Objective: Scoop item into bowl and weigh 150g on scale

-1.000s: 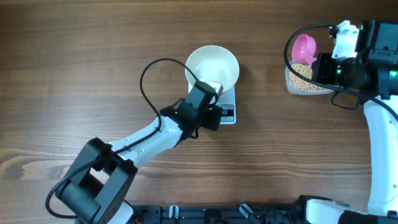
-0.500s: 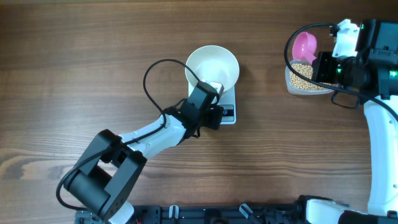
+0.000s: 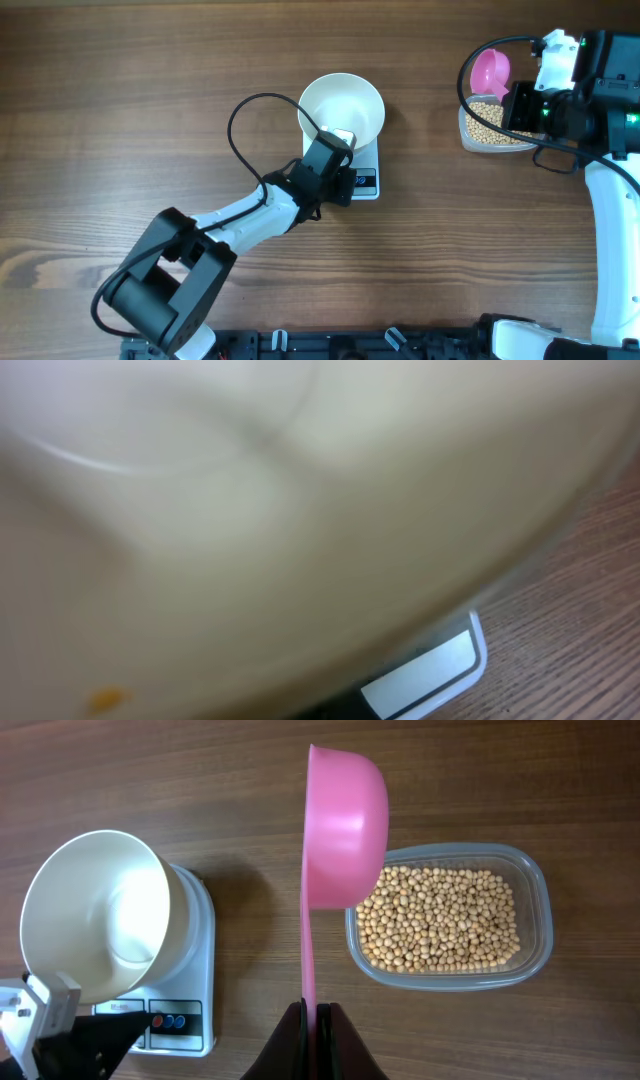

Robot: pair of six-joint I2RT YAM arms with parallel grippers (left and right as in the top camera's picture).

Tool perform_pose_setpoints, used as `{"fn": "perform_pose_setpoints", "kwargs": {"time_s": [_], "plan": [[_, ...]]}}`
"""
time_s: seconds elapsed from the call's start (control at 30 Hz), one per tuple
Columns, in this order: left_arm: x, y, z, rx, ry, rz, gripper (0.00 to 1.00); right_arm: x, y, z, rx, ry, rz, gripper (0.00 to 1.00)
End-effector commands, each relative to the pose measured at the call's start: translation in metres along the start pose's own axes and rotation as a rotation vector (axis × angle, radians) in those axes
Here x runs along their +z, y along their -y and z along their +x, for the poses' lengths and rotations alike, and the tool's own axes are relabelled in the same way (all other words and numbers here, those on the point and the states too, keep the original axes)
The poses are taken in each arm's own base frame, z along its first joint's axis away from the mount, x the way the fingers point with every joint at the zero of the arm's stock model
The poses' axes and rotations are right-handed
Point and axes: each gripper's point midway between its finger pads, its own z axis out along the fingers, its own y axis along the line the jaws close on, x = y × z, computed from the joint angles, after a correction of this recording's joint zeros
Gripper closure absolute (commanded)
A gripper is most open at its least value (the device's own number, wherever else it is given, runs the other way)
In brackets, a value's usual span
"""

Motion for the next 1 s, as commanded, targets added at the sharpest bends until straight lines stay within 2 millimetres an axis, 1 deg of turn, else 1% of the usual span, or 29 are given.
{"fn": "perform_pose_setpoints", "kwargs": {"time_s": [0.0, 0.2, 0.47, 0.63, 0.77, 0.97], "plan": [[0.009, -0.001, 0.01, -0.01, -0.028, 0.0, 0.96, -0.004, 0.002, -0.003, -0.023, 0.02, 0.013, 0.96], [0.009, 0.011, 0.011, -0.009, -0.039, 0.068, 0.96, -0.004, 0.002, -0.003, -0.023, 0.02, 0.013, 0.96], [0.009, 0.011, 0.011, -0.009, -0.04, 0.069, 0.96, -0.004, 0.002, -0.003, -0.024, 0.022, 0.013, 0.96], [0.012, 0.004, 0.012, -0.01, -0.037, 0.033, 0.96, -0.004, 0.002, -0.003, -0.024, 0.022, 0.013, 0.96], [0.016, 0.001, 0.018, -0.012, -0.054, 0.023, 0.96, -0.004, 0.002, -0.003, -0.023, 0.021, 0.013, 0.96], [0.017, -0.006, 0.015, -0.011, -0.039, -0.017, 0.96, -0.004, 0.002, -0.003, -0.023, 0.02, 0.013, 0.95]]}}
